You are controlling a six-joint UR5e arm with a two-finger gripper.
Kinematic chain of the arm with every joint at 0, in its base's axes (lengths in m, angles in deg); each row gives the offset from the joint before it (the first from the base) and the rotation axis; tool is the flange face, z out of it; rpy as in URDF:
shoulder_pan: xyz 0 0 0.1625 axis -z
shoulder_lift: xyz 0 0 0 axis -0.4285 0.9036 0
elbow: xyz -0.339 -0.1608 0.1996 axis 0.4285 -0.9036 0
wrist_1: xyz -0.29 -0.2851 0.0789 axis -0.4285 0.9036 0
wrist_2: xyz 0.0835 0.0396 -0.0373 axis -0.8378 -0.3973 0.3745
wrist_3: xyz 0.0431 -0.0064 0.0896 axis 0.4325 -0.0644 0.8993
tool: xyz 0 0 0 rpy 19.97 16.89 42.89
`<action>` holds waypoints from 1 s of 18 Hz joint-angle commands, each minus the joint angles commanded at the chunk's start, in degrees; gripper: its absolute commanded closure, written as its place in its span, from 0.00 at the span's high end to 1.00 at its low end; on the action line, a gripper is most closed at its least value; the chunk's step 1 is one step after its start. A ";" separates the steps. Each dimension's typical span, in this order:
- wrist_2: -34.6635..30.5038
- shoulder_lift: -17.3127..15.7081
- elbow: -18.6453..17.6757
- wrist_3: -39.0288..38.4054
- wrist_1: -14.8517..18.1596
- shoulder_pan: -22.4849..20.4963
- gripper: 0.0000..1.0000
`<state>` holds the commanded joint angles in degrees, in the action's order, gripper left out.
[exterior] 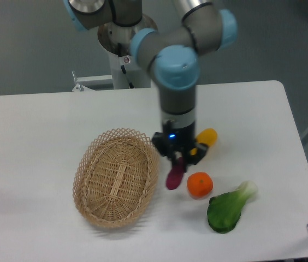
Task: Place the sweet potato in the basket
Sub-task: 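Lower the sweet potato into the wicker basket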
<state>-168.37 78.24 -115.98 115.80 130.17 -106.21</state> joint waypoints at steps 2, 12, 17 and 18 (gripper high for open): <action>-0.35 0.87 -2.20 -2.46 -1.93 2.29 0.37; -7.21 6.50 -4.14 -1.94 -3.70 9.24 0.39; -7.29 7.03 -4.05 -1.77 -3.70 9.24 0.76; -7.56 7.03 -4.05 -1.77 -3.70 9.24 0.92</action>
<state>-175.93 85.27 -120.03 114.03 126.46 -96.97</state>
